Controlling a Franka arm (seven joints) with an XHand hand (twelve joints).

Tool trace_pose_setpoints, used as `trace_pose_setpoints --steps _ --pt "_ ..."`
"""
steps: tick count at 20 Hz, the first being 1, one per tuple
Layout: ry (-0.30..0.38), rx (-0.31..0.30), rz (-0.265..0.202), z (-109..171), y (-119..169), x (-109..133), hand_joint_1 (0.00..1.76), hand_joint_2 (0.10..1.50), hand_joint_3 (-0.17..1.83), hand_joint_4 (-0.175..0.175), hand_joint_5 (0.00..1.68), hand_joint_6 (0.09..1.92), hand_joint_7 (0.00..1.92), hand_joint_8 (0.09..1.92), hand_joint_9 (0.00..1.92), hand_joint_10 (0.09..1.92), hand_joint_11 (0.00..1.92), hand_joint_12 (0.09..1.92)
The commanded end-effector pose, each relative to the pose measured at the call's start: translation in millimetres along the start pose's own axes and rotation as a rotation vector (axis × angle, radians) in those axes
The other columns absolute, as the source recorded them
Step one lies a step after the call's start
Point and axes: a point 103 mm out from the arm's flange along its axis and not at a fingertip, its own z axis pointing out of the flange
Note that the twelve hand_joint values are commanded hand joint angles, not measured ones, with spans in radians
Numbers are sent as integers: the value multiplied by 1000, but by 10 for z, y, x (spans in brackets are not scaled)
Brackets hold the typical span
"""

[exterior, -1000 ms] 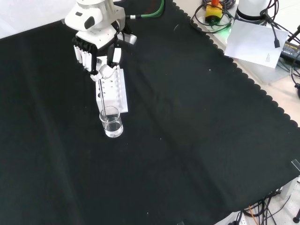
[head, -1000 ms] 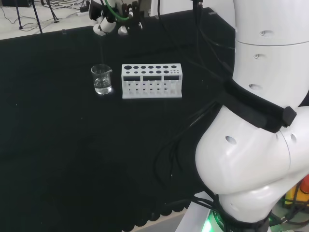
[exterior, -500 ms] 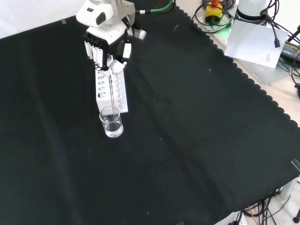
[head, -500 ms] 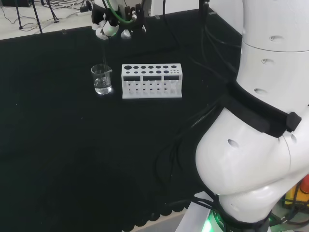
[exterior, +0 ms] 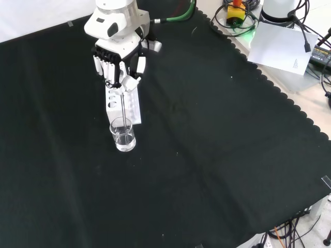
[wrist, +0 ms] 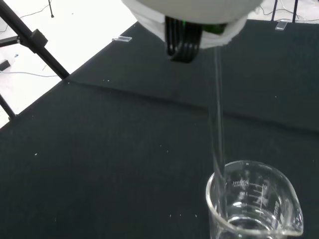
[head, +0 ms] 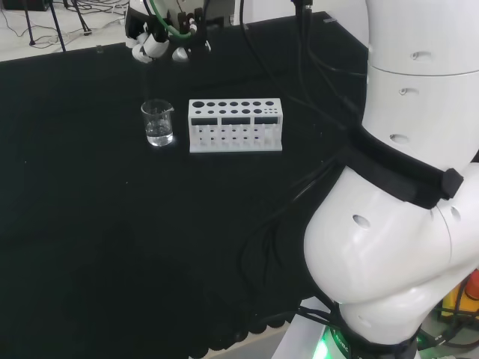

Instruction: Stir in the beaker to the left of the white test tube rack with the glass rod.

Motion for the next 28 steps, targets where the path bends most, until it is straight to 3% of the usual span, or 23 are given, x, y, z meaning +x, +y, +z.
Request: trace_pose_setpoints --steps 1,8,14,21,28 --pt "-13 3 18 1 84 -143 1317 724 586 -175 1202 481 1259 950 1648 785 1387 1050" --pt "-28 -9 63 -76 -162 -371 1317 725 583 -175 1202 480 1259 949 1648 784 1388 1050" --pt "-34 -17 48 -125 -294 -232 1317 726 582 -175 1202 480 1259 948 1648 784 1389 1049" --pt "-30 -12 -6 -18 -66 67 1317 726 581 -175 1203 479 1260 947 1648 783 1388 1049" --pt "-43 -15 -8 22 124 44 1317 726 580 -175 1203 478 1260 946 1648 782 1387 1049"
